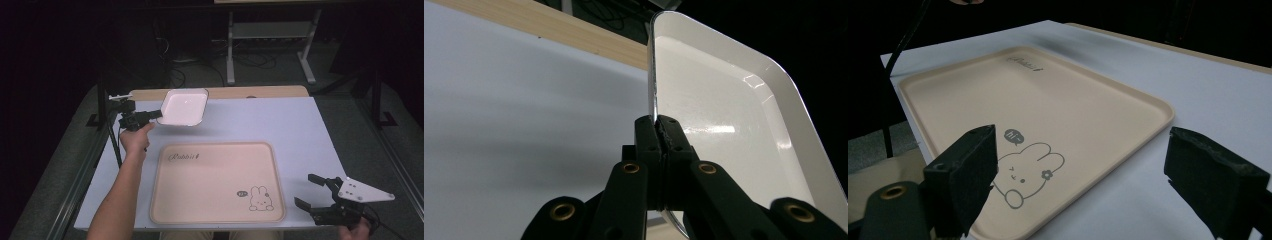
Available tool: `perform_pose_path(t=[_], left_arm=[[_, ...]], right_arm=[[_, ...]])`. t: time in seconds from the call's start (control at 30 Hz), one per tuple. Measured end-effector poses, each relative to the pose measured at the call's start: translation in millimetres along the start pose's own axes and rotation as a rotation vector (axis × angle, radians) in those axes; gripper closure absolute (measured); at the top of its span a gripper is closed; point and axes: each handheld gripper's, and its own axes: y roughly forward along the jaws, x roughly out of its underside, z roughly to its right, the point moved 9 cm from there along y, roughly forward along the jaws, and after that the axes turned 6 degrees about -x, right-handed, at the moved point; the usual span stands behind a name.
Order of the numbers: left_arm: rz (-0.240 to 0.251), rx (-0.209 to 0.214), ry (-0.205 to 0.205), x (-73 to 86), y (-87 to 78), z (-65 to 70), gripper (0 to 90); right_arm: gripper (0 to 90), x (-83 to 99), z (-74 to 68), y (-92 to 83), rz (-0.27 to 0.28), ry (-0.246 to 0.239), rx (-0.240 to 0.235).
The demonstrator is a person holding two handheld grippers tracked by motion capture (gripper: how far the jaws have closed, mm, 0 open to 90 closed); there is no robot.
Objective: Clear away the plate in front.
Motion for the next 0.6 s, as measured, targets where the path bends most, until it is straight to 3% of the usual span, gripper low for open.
perform_pose_path(t=[0.6], left_arm=[[-0.004,0.054,0.017,19.9,-24.4,12.6,89.0]], right_arm=[[13.0,-0.1,-0.5,0.4,-0.001,0.0,-0.002]])
